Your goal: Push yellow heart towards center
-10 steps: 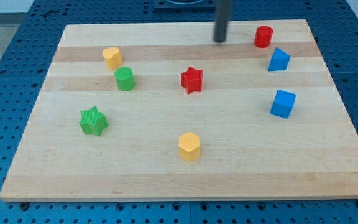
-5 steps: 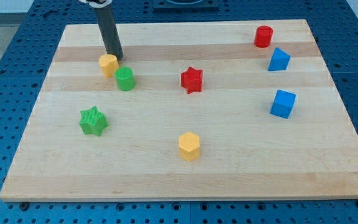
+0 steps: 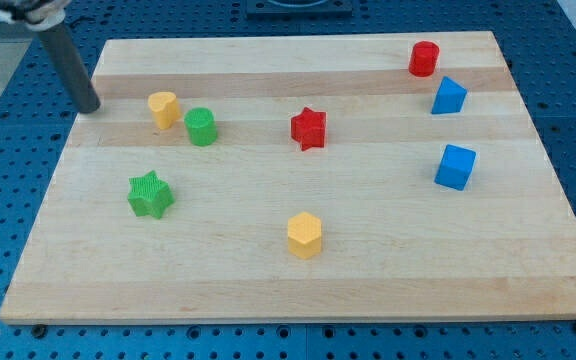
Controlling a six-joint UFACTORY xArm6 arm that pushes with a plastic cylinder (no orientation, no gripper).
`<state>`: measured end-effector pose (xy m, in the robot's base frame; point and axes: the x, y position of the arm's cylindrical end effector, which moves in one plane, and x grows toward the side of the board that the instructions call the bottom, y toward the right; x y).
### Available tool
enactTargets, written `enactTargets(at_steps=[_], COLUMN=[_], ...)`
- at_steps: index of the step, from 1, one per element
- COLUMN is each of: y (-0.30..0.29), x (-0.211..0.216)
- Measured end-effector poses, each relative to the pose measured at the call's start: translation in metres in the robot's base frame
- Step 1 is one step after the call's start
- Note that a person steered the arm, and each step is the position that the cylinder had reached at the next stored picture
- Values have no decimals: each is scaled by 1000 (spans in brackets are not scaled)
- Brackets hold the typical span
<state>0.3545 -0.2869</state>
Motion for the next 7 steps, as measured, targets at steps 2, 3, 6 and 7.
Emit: enactTargets(at_steps=[2,3,6,7], y=[147,204,154,120], x=[4,-18,4,4])
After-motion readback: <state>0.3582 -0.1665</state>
